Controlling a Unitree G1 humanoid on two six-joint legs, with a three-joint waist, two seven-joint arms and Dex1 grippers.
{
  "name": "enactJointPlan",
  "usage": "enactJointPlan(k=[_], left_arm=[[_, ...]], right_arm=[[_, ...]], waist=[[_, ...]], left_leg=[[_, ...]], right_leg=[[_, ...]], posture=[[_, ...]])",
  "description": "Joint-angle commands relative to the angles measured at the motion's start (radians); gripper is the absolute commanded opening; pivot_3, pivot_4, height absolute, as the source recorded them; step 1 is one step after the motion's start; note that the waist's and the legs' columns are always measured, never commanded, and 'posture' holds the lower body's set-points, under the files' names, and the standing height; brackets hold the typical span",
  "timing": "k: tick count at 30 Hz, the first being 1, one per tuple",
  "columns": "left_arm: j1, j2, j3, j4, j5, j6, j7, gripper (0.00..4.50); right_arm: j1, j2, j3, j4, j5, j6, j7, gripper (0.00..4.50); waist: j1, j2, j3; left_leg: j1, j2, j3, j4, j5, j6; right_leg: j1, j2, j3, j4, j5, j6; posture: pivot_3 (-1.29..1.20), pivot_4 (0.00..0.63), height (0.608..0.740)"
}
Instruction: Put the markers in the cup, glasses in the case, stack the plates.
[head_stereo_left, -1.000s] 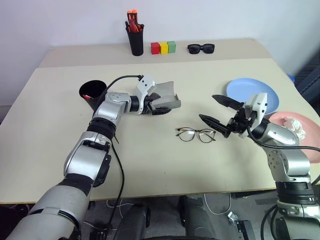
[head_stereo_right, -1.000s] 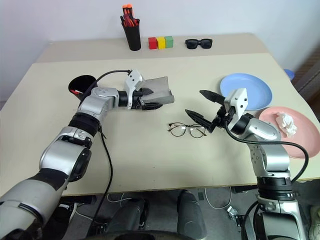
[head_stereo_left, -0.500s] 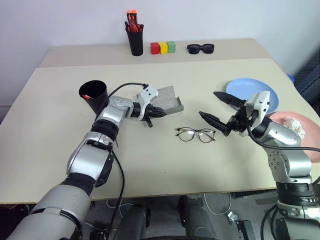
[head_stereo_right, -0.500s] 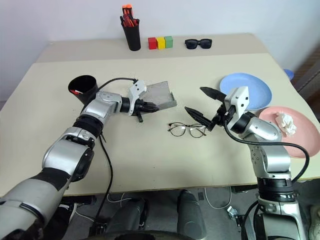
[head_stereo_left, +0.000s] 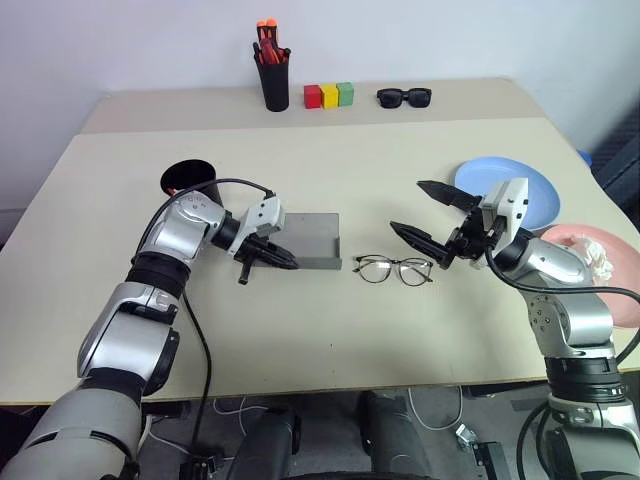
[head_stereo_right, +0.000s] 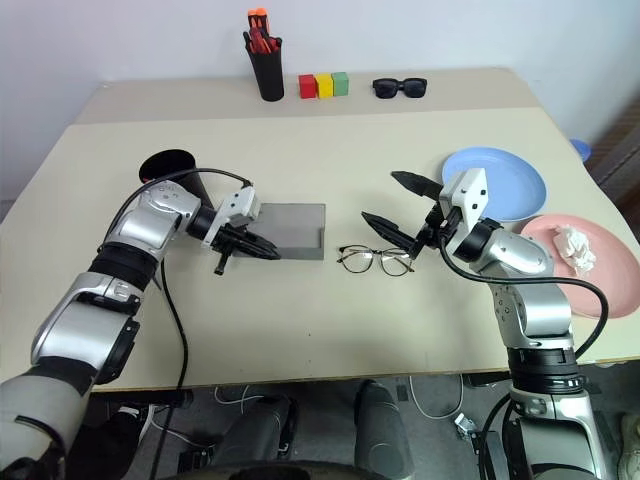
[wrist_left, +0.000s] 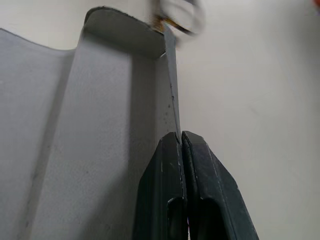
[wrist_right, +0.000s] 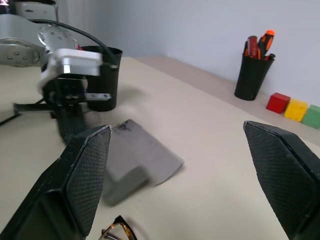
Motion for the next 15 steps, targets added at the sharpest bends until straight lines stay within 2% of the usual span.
enactJointPlan(k=[1, 2, 3, 4, 11, 15], left_arm=[[-0.018, -0.012, 0.006, 0.003, 0.004, -0.061, 0.014, 0.03], [-0.021, -0.015, 0.003, 0.011, 0.01, -0.067, 0.022, 0.03], [-0.023, -0.017, 0.001, 0.014, 0.013, -0.058, 0.025, 0.55], [-0.024, -0.019, 0.002, 0.011, 0.012, -0.052, 0.027, 0.82], [-0.014, -0.013, 0.047, -0.084, -0.03, -0.015, 0.071, 4.34], [0.014, 0.007, 0.118, -0.19, -0.099, 0.046, 0.107, 4.43]], right_arm=[[-0.019, 0.005, -0.011, -0.021, 0.009, -0.018, 0.0, 4.35], [-0.019, 0.005, -0.011, -0.023, 0.01, -0.017, 0.001, 4.35], [-0.018, 0.003, -0.011, -0.023, 0.01, -0.016, 0.001, 4.35], [-0.016, 0.001, -0.012, -0.025, 0.011, -0.015, 0.003, 4.35], [0.012, -0.083, 0.017, -0.025, -0.054, 0.016, 0.038, 4.35], [0.015, -0.202, 0.09, -0.033, -0.183, 0.028, 0.073, 4.35]], waist=[[-0.001, 0.0, 0.0], [-0.001, 0.0, 0.0], [-0.002, 0.0, 0.0], [-0.003, 0.0, 0.0], [-0.004, 0.0, 0.0], [-0.004, 0.0, 0.0]], left_leg=[[0.0, 0.0, 0.0, 0.0, 0.0, 0.0], [0.0, 0.0, 0.0, 0.0, 0.0, 0.0], [0.0, 0.0, 0.0, 0.0, 0.0, 0.0], [0.0, 0.0, 0.0, 0.0, 0.0, 0.0], [0.0, 0.0, 0.0, 0.0, 0.0, 0.001], [0.0, 0.0, 0.0, 0.001, -0.001, 0.001]], right_leg=[[0.0, 0.0, 0.0, 0.0, 0.0, 0.0], [0.0, 0.0, 0.0, 0.0, 0.0, 0.0], [0.0, 0.0, 0.0, 0.0, 0.0, 0.0], [0.0, 0.0, 0.0, 0.0, 0.0, 0.0], [0.0, 0.0, 0.0, 0.0, 0.0, 0.0], [0.0, 0.0, 0.0, 0.001, 0.0, 0.0]], posture=[[0.0, 0.15, 0.74], [0.0, 0.15, 0.74], [0.0, 0.15, 0.74], [0.0, 0.15, 0.74], [0.0, 0.15, 0.74], [0.0, 0.15, 0.74]])
